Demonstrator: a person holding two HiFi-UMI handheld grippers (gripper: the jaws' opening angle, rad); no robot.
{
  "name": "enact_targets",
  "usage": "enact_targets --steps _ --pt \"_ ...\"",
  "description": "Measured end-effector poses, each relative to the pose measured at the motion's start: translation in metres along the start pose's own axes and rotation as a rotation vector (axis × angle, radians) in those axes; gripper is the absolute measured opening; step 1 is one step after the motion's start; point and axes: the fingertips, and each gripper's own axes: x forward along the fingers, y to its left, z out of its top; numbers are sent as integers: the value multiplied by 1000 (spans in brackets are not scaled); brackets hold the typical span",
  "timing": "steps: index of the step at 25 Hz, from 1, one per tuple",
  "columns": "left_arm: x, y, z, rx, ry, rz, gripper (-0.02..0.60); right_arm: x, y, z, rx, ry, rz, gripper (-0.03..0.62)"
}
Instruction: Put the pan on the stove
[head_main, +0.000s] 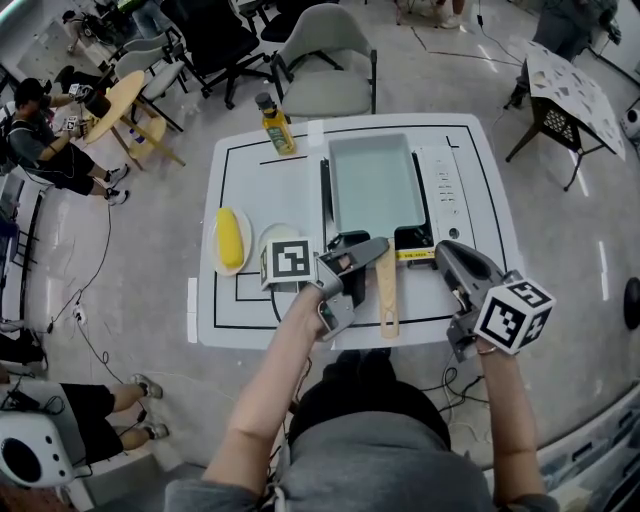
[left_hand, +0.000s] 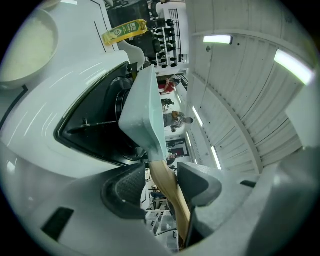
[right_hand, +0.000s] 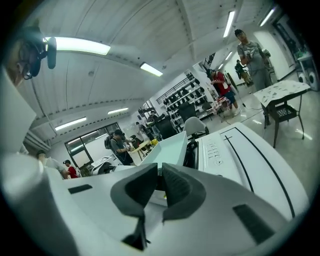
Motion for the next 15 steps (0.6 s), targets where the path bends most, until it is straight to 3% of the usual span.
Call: enact_targets --steps 4,15 --pt "-2 0 0 -1 -11 4 189 -2 -4 5 -42 -18 -42 5" --pt "-31 2 2 3 -77 28 189 0 -2 5 -130 -3 -79 3"
